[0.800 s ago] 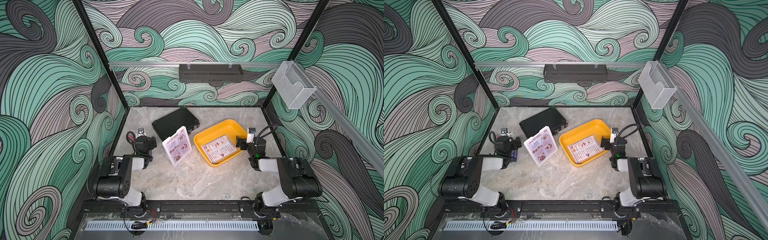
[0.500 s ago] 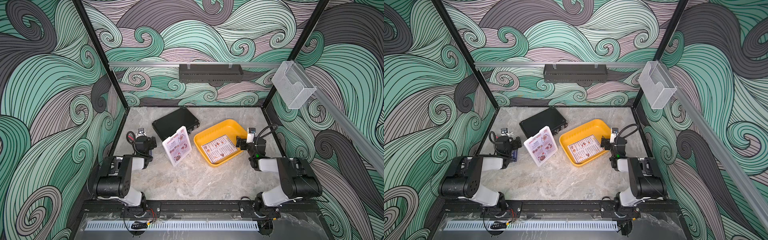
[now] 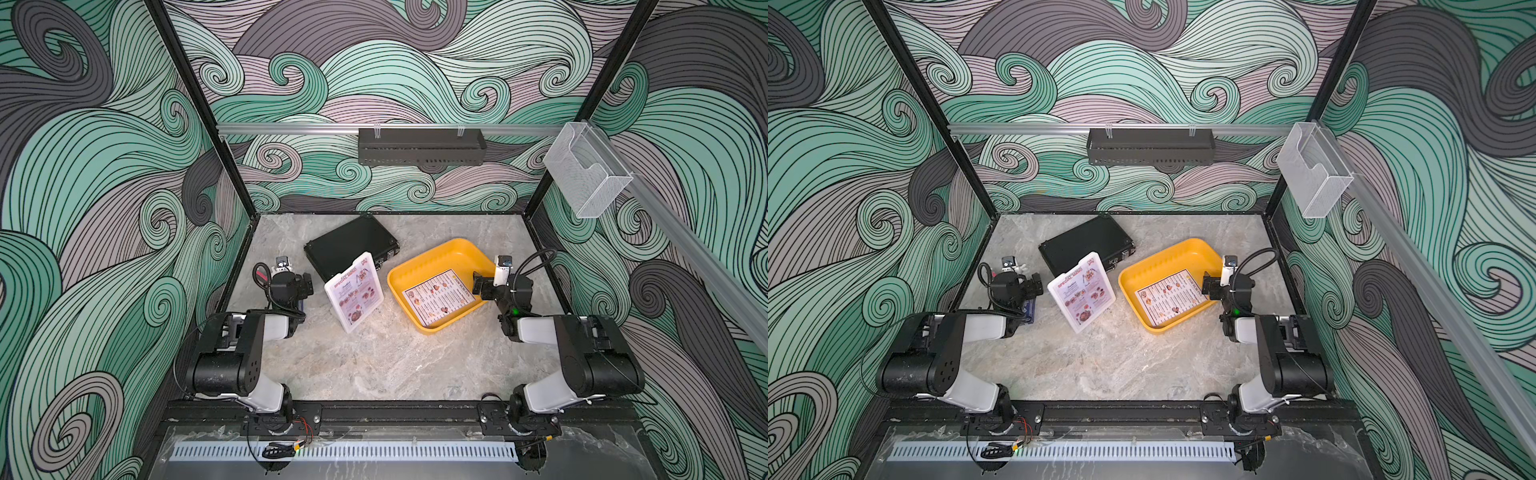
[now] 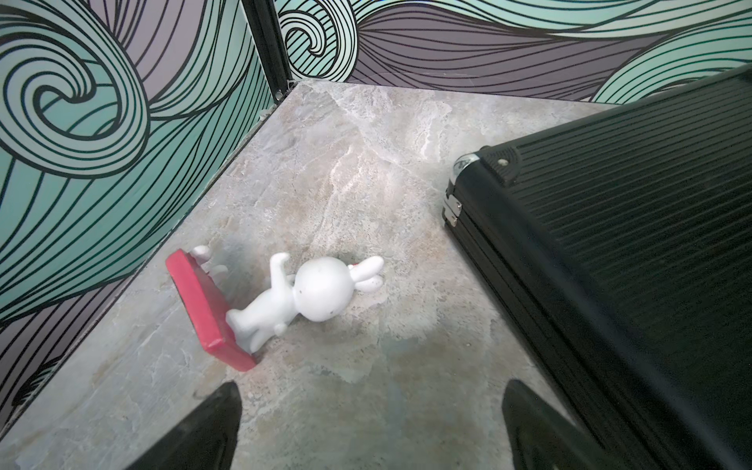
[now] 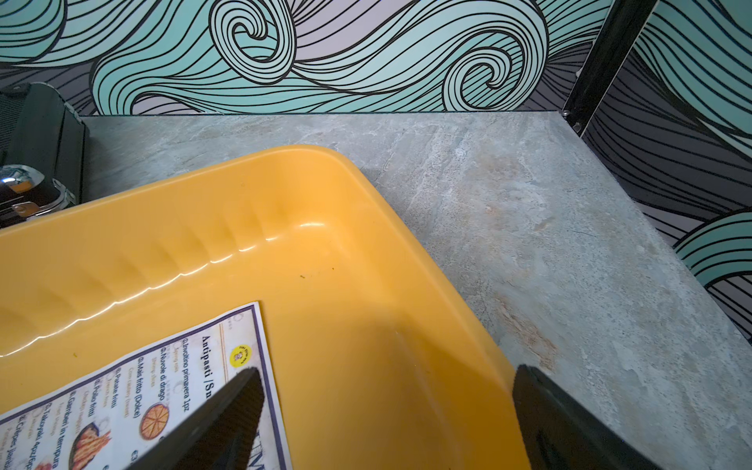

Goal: Replace the menus in the menu holders
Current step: Adjust the menu holder at the center of the board.

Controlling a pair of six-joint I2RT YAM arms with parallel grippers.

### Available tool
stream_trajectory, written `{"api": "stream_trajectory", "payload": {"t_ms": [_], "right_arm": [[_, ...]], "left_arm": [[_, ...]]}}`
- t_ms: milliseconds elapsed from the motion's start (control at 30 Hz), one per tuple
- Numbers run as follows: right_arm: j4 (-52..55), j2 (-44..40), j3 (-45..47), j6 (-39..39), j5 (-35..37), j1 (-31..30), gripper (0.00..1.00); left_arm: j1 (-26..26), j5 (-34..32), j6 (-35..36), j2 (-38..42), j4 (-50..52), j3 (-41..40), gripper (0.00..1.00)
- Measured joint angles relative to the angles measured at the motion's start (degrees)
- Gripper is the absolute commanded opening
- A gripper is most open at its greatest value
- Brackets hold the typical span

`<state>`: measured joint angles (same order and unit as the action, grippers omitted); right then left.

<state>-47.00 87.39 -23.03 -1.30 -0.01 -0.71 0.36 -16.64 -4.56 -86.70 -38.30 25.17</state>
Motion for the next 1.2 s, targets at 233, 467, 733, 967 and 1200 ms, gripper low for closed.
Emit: {"api": "stream_trajectory", "payload": {"t_ms": [233,467,733,967,1200], "right_arm": [[15.98,-16.26,-5.16,4.02,0.59,-1.81,0.97],[25.49,-20.50,-16.06,13.40,-15.80,-6.93,0.94],[35.06,-7.52,-27.34,5.29,-33.40,-22.75,0.89],[37.57,5.77,-35.67,-3.02,-42.45,-29.44,0.91],[38.42,15.30,-45.62,-5.99,-44.87,-32.87,0.91]], "left_arm": [[0.00,-1.73,-5.38,19.41,17.84,5.62,0.87],[0.00,6.51,-17.14,41.27,36.20,7.91,0.69],[-2.27,18.73,-30.53,57.05,57.40,5.31,0.68],[-10.73,30.97,-35.36,56.54,69.29,4.98,0.66],[-13.64,35.67,-38.66,53.37,65.13,1.60,0.64]]}}
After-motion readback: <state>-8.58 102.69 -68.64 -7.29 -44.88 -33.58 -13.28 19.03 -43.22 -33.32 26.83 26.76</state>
